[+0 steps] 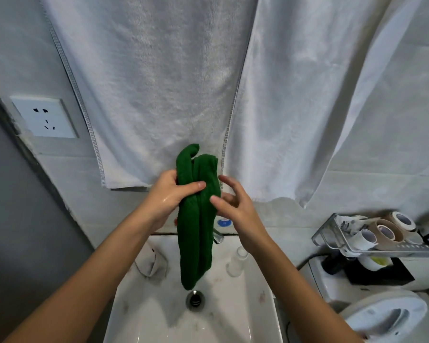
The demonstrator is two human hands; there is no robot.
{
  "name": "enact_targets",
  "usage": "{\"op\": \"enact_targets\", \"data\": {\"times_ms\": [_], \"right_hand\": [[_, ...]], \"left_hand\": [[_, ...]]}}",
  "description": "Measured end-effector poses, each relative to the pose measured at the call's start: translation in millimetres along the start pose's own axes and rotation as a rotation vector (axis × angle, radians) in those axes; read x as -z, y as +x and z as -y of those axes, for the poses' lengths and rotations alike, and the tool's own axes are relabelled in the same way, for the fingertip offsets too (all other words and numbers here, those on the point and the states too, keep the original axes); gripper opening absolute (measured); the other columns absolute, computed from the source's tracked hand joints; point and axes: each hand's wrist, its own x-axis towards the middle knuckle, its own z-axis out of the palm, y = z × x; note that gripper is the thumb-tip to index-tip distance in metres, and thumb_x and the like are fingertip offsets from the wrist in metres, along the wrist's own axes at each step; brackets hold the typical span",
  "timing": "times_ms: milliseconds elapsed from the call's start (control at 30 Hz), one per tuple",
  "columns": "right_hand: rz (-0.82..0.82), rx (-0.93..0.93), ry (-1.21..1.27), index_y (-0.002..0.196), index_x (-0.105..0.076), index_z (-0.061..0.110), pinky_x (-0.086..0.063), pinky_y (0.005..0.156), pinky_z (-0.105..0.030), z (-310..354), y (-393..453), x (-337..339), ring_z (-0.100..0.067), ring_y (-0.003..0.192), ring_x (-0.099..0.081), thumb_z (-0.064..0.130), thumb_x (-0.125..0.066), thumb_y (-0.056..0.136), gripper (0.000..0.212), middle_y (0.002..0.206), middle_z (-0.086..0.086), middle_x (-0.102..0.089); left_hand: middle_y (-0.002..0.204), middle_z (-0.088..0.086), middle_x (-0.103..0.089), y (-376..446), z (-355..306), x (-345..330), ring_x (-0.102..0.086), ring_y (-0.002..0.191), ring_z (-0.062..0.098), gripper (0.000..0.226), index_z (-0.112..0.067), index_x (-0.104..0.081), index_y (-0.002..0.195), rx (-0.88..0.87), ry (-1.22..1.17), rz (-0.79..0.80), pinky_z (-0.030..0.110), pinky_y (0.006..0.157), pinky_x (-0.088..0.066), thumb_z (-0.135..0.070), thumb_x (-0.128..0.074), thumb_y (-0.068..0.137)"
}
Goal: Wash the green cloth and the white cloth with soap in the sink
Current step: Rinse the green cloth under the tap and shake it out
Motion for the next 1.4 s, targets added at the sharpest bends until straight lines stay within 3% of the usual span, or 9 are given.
{"op": "enact_targets", "data": {"times_ms": [233, 400, 533, 733, 900, 1033, 1167, 1300, 1400], "right_hand": [[0.025, 0.138, -0.113, 0.132, -0.047, 0.023, -0.057, 0.082, -0.037, -1.0, 0.3, 4.9, -0.026, 0.084, -0.065, -0.005, -0.065, 0.086, 0.056, 0.078, -0.011, -0.062], [-0.012, 0.221, -0.243, 0.124, -0.057, 0.020, -0.054, 0.074, -0.027, 9.4, 3.3, 11.4, -0.010, 0.070, -0.062, -0.004, -0.066, 0.085, 0.047, 0.062, 0.010, -0.059], [-0.085, 0.249, -0.232, 0.119, -0.061, 0.024, -0.055, 0.081, -0.045, 15.0, 4.5, 20.0, -0.038, 0.077, -0.062, -0.004, -0.067, 0.083, 0.046, 0.071, -0.020, -0.060], [-0.192, 0.305, -0.240, 0.104, -0.069, 0.017, -0.045, 0.063, -0.019, 22.5, 3.7, 35.9, -0.007, 0.060, -0.051, -0.004, -0.067, 0.084, 0.029, 0.057, 0.012, -0.050], [-0.239, 0.354, -0.325, 0.091, -0.071, 0.021, -0.047, 0.064, -0.016, 31.0, -1.1, 37.0, -0.002, 0.065, -0.056, -0.003, -0.067, 0.084, 0.025, 0.066, 0.017, -0.062], [-0.265, 0.432, -0.673, 0.095, -0.069, 0.027, -0.046, 0.064, -0.011, 34.4, -5.4, 37.6, 0.002, 0.068, -0.058, 0.007, -0.067, 0.087, 0.022, 0.073, 0.028, -0.062], [-0.242, 0.475, -0.927, 0.107, -0.070, 0.022, -0.051, 0.068, -0.024, 34.5, -7.9, 42.4, -0.005, 0.068, -0.057, 0.016, -0.066, 0.089, 0.019, 0.077, 0.014, -0.063], [-0.186, 0.370, -0.664, 0.096, -0.071, 0.022, -0.046, 0.060, -0.018, 37.5, -8.8, 41.4, -0.003, 0.063, -0.057, 0.008, -0.064, 0.090, 0.017, 0.061, 0.014, -0.059], [-0.188, 0.299, -0.364, 0.089, -0.072, 0.022, -0.051, 0.064, -0.019, 42.0, -7.4, 39.5, -0.005, 0.071, -0.065, -0.001, -0.063, 0.088, 0.025, 0.071, 0.012, -0.070]], "left_hand": [[0.095, 0.001, -0.073, 0.5, -11.7, 23.2, -0.070, 0.086, 0.014, 0.030, -0.015, -0.061, 0.107, 0.120, 0.180, 0.205, 0.021, 0.065, -0.055, 0.004, -0.061, 0.084], [0.101, -0.005, -0.068, -6.6, -13.9, 41.0, -0.067, 0.083, 0.001, 0.043, -0.028, -0.054, 0.108, 0.181, 0.452, 0.348, 0.019, 0.061, -0.053, 0.009, -0.058, 0.085], [0.098, 0.012, -0.069, -7.2, -11.7, 57.8, -0.068, 0.087, 0.028, 0.024, -0.014, -0.061, 0.108, 0.168, 0.761, 0.243, 0.039, 0.068, -0.058, 0.000, -0.056, 0.090], [0.069, 0.000, -0.073, -10.5, -16.2, 63.9, -0.070, 0.068, 0.014, 0.019, -0.018, -0.064, 0.093, 0.081, 0.458, -0.016, 0.021, 0.058, -0.055, -0.003, -0.067, 0.082], [0.082, 0.010, -0.068, -12.8, -19.2, 58.5, -0.069, 0.062, 0.009, 0.020, -0.016, -0.057, 0.096, 0.069, 0.202, -0.217, 0.016, 0.052, -0.052, -0.006, -0.067, 0.082], [0.087, 0.007, -0.073, -21.4, -27.1, 64.9, -0.070, 0.074, 0.008, 0.033, -0.015, -0.055, 0.108, 0.185, 0.262, 0.012, 0.014, 0.061, -0.053, 0.005, -0.062, 0.083], [0.089, 0.001, -0.075, -28.0, -28.9, 71.4, -0.070, 0.087, 0.013, 0.042, -0.015, -0.054, 0.113, 0.194, 0.442, 0.161, 0.015, 0.071, -0.054, 0.014, -0.059, 0.082], [0.084, 0.000, -0.071, -25.0, -30.4, 74.1, -0.068, 0.081, 0.014, 0.054, -0.014, -0.042, 0.124, 0.045, 0.610, -0.113, 0.036, 0.081, -0.053, 0.004, -0.068, 0.080], [0.079, 0.002, -0.067, -25.4, -38.6, 78.0, -0.064, 0.078, 0.013, 0.054, -0.025, -0.045, 0.119, -0.073, 0.630, -0.196, 0.031, 0.074, -0.048, -0.003, -0.072, 0.078]]}}
